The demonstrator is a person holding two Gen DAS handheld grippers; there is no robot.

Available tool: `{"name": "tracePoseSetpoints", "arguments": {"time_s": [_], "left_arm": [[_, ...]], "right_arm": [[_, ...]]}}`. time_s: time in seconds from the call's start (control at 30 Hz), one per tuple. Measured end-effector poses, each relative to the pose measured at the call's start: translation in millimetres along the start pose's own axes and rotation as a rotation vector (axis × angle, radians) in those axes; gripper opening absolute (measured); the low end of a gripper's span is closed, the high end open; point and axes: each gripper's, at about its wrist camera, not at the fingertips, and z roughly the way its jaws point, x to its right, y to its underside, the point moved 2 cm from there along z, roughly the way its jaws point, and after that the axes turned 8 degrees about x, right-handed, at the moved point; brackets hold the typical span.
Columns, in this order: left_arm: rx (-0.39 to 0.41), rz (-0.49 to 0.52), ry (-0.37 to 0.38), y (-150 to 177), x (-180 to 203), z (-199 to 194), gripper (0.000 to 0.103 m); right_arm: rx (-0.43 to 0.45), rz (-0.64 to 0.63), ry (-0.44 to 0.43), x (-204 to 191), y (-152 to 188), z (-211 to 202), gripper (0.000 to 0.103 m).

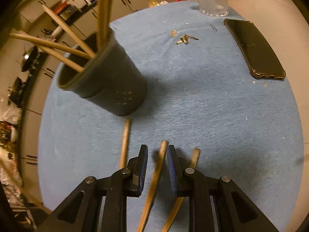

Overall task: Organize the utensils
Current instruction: 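Lift the chopstick with the right tool and carry it above the grey cup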

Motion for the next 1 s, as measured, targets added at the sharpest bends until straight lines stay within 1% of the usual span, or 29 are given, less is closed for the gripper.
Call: {"name": "tracePoseSetpoints", "arguments": {"time_s": [0.07, 0.1, 0.17, 0.23, 0.3, 0.43, 0.67, 1.0], "left_arm": [[0.002, -0.003, 0.0, 0.1, -1.0, -0.6, 0.007], [0.002, -0.005, 0.001, 0.3, -1.4, -0.4, 0.007], [0.003, -0.008, 0.002, 0.6, -2.3, -0.8, 0.007], [0.004, -0.009, 0.006, 1.2, -2.5, -1.9, 0.007], [0.005, -0.009, 0.008, 1.5, -2.7, -2.9, 0.007], [0.012, -0.011, 0.012, 1.0, -3.4, -6.1, 0.007], [0.028, -0.011, 0.013, -0.2, -2.3, -12.0, 0.007], [0.06, 0.002, 0.027, 0.5, 0.6, -25.0, 0.007]], "right_arm": [[-0.007, -0.003, 0.011, -0.8, 0.3, 6.7, 0.022], [0.008, -0.022, 0.03, -2.6, -0.2, 7.1, 0.016], [0.016, -0.057, 0.059, -6.7, -0.4, 8.7, 0.01], [0.023, -0.072, 0.053, -8.7, 1.0, 7.0, 0.01], [0.052, -0.082, 0.022, -12.0, 3.3, -2.2, 0.009], [0.117, -0.097, -0.042, -19.4, 8.9, -34.1, 0.009], [0.254, -0.134, -0.159, -36.4, 13.8, -103.8, 0.008], [0.414, -0.203, -0.242, -58.0, 21.6, -181.2, 0.008]]}}
